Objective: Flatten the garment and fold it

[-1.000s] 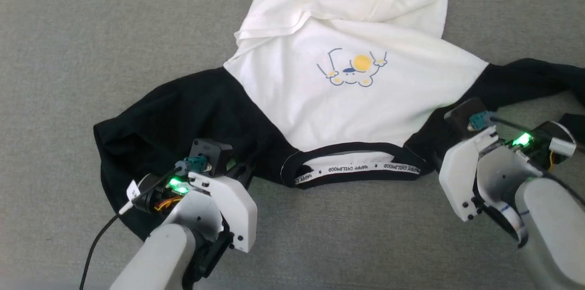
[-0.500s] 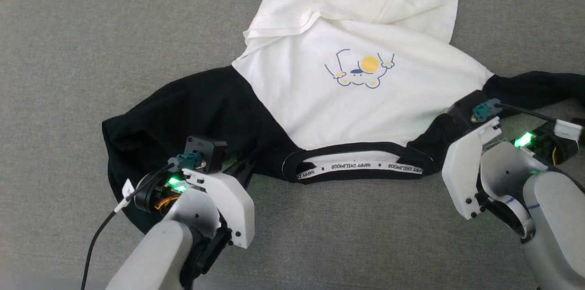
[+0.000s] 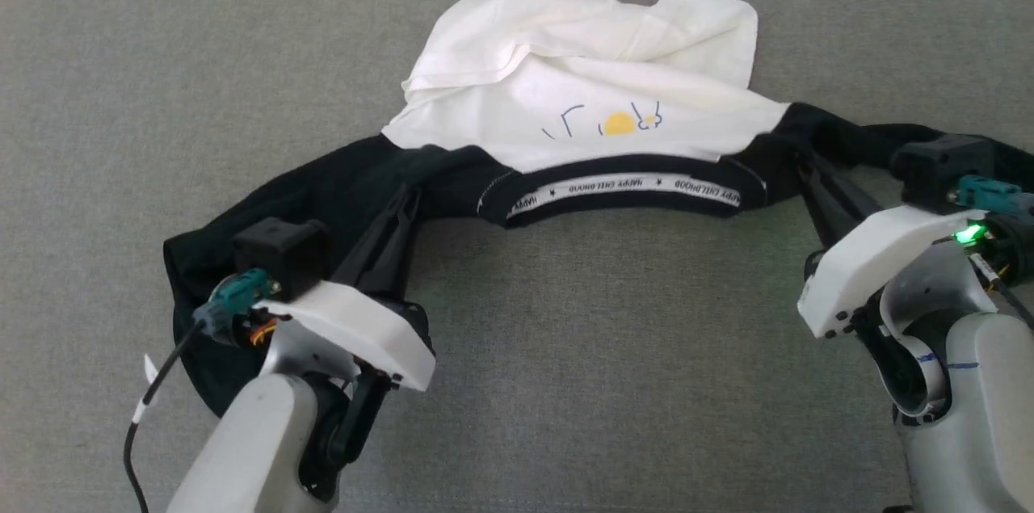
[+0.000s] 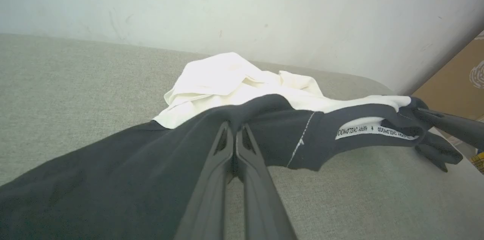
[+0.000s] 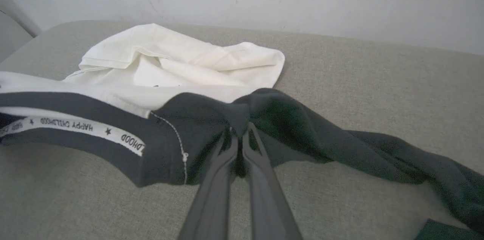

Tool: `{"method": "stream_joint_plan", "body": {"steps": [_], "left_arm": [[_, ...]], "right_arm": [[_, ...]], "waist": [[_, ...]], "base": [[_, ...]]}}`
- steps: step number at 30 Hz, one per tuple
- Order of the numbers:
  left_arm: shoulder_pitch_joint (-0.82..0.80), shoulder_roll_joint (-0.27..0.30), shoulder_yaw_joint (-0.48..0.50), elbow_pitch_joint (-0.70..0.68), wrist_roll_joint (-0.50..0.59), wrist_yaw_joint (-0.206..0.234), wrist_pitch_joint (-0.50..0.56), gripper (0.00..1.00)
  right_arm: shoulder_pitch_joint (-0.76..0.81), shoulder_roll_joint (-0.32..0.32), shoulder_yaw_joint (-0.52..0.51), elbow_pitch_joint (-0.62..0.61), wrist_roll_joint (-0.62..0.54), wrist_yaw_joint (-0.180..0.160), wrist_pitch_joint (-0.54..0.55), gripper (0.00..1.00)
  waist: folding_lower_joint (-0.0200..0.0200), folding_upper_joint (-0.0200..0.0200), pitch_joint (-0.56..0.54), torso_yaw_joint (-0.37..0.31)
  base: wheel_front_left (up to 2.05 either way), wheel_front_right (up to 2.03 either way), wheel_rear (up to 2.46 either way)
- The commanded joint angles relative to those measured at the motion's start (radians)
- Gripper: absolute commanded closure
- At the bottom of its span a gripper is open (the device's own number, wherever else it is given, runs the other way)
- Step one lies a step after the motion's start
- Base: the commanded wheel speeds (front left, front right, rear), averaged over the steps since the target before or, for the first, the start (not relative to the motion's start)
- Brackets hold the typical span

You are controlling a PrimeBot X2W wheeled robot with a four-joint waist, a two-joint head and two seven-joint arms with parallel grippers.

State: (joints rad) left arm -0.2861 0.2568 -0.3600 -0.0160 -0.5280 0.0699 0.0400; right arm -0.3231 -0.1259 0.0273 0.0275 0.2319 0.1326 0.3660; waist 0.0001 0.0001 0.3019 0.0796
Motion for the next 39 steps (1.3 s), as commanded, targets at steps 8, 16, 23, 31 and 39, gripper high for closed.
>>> {"method": "stream_joint_plan", "body": {"steps": [8, 16, 23, 31, 39], "left_arm": [[-0.046, 0.005, 0.026, -0.055, -0.022, -0.009, -0.004, 1.0], [-0.28, 0.041, 0.067, 0.004, -0.042, -0.024, 0.094, 1.0], [-0.491, 0.047, 0.104, 0.15, -0.042, -0.015, 0.119, 1.0], [-0.659, 0.071, 0.091, 0.285, 0.001, -0.014, 0.146, 1.0], [-0.794, 0.082, 0.098, 0.364, 0.024, 0.002, 0.148, 1.0]], "right_arm": [[-0.038, 0.039, -0.027, -0.074, 0.012, -0.002, -0.035, 1.0], [-0.217, 0.03, -0.03, -0.064, -0.007, -0.002, -0.005, 1.0], [-0.425, 0.032, -0.015, 0.05, -0.034, -0.002, -0.003, 1.0], [-0.624, 0.012, -0.007, 0.218, -0.103, -0.002, -0.023, 1.0], [-0.781, 0.01, -0.002, 0.347, -0.164, -0.002, -0.048, 1.0]], "waist": [[-0.0001, -0.0001, -0.052, -0.032], [-0.0001, -0.0001, -0.11, -0.05], [-0.0001, -0.0001, -0.142, -0.075], [-0.0001, -0.0001, -0.166, -0.089], [-0.0001, -0.0001, -0.163, -0.099]], "base": [[0.0, 0.0, 0.0], [0.0, 0.0, 0.0], [0.0, 0.0, 0.0], [0.0, 0.0, 0.0], [0.0, 0.0, 0.0]]}}
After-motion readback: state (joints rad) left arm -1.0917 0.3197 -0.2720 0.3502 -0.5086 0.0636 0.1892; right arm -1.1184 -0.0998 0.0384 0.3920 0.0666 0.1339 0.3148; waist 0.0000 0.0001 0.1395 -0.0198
